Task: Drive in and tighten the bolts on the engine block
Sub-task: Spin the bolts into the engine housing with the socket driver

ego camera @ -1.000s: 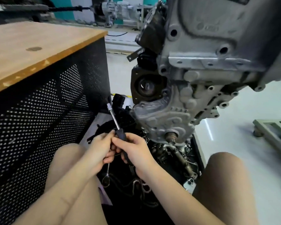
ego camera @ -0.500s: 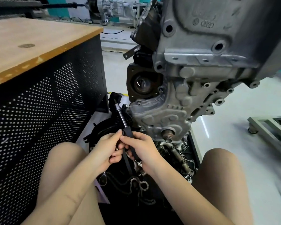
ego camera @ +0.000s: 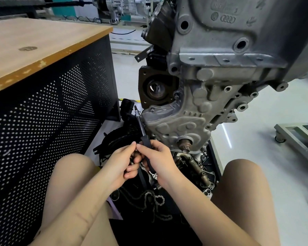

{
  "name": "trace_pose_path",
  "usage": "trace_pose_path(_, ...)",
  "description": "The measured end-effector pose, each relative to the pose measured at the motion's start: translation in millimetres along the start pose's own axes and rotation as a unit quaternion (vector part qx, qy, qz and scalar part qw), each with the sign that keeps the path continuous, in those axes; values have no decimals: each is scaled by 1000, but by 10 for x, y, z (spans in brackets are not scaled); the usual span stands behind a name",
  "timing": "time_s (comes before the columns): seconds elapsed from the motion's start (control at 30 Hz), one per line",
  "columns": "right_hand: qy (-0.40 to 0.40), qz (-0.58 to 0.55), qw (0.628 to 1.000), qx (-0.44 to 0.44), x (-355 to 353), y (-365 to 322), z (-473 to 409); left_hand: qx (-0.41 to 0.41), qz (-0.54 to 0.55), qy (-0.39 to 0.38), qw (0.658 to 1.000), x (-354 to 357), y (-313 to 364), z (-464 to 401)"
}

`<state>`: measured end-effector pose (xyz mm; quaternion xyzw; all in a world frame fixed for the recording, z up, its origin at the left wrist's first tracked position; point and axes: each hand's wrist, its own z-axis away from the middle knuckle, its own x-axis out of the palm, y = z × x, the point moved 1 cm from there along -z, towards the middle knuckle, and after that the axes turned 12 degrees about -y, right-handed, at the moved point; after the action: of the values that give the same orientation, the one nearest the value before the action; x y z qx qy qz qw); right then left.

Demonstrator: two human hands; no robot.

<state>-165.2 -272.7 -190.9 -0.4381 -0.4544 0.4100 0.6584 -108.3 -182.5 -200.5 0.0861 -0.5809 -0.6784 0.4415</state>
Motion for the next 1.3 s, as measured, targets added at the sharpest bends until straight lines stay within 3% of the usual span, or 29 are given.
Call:
trace_pose_path(0.77,12,3,1000,15,1,36,-20,-45,53,-3,998,-49,30,3)
trace_pose_path(0.97,-9,-2,1000,16,176,-56,-145,-8,113,69,991,-219,404,122)
trace_pose_path(1.3,-116,-39,992,-13,907,-340,-346,95,181,131,970,-876,1103,626)
